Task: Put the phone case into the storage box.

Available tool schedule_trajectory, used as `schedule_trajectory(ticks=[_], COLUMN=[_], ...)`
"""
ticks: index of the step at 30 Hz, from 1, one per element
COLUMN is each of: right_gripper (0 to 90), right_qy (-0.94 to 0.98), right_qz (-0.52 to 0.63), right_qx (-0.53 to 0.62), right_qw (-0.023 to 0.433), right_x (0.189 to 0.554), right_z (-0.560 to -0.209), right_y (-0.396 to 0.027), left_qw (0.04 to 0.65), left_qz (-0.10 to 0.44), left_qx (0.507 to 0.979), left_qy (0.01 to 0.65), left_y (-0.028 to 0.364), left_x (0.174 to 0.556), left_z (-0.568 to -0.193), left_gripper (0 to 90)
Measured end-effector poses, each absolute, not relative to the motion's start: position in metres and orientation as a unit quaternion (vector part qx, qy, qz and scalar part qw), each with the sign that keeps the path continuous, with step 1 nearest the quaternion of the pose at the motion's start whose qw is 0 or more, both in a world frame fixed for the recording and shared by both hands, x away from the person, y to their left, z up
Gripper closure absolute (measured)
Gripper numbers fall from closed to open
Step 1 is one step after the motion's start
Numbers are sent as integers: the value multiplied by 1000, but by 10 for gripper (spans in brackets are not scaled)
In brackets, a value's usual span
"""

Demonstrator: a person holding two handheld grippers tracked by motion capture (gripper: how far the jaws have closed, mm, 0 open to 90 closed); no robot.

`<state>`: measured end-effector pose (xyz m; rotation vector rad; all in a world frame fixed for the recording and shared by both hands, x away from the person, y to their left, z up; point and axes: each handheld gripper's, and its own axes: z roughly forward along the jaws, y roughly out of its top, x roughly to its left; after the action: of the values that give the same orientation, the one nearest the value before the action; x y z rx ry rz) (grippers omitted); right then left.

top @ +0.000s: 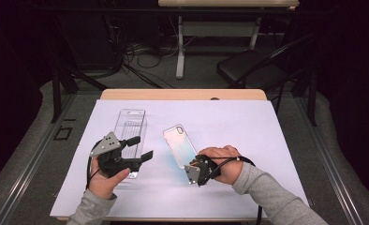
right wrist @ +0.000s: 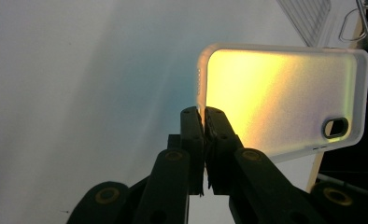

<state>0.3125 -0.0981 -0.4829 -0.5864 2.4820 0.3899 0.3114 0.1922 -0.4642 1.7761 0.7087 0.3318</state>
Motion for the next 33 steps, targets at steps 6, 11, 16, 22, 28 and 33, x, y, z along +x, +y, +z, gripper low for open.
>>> schedule_trajectory(ticks=[6,11,16,22,28,33], right_gripper=[874,873,873,874,874,874], right_qy=[923,918,915,911,904,900], right_qz=[144,149,145,152,157,158], right_qx=[-214,-213,-209,-200,-202,-197], right_qw=[286,299,315,328,343,354], right_x=[313,313,312,310,306,303], right_z=[-482,-484,-489,-495,-499,-502], right_y=[-100,-100,-100,-100,-100,-100], left_qw=[570,568,568,561,557,559], left_qz=[135,128,121,109,92,91], left_qx=[750,750,750,755,761,760], left_qy=[308,313,318,321,319,321], left_y=[184,181,180,179,176,176], left_x=[322,328,329,329,328,328], left_z=[-464,-468,-475,-480,-482,-482], left_gripper=[249,248,248,273,323,317])
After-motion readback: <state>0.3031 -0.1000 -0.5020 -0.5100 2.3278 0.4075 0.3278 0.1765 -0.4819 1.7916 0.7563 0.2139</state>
